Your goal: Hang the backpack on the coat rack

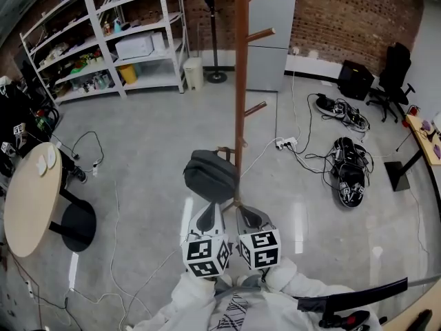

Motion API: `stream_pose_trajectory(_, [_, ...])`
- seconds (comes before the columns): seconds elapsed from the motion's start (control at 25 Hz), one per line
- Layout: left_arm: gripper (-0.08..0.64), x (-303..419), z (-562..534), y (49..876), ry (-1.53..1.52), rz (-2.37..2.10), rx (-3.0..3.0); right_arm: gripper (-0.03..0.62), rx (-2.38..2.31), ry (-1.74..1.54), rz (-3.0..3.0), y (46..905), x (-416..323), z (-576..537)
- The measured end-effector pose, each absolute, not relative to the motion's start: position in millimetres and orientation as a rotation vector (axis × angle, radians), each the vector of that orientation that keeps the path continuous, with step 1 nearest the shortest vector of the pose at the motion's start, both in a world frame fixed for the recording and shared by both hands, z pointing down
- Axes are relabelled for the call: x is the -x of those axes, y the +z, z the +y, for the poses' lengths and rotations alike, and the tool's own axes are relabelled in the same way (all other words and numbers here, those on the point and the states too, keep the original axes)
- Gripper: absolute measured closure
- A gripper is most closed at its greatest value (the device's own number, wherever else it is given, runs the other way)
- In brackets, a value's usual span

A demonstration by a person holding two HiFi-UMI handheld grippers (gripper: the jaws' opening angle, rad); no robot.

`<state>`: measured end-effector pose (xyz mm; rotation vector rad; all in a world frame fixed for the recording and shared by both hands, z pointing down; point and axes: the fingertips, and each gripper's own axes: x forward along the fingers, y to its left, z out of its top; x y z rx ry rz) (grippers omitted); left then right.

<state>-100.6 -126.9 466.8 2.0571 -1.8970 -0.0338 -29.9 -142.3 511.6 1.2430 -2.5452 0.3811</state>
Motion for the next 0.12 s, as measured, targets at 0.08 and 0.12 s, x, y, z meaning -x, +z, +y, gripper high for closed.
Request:
stream_pose_trajectory(0.08, [0.558, 102.0, -126.5, 466.4, -0.034, -1.897, -2.057, 0.581, -1.246, 0.380, -2.543, 511.4, 30.7, -141.9])
stream_pose_trajectory(0.12, [0.558, 102.6, -126.3, 466.3, -0.035, -1.896, -2.058, 0.580, -1.247, 0.380, -2.542, 511.2, 31.2, -141.7])
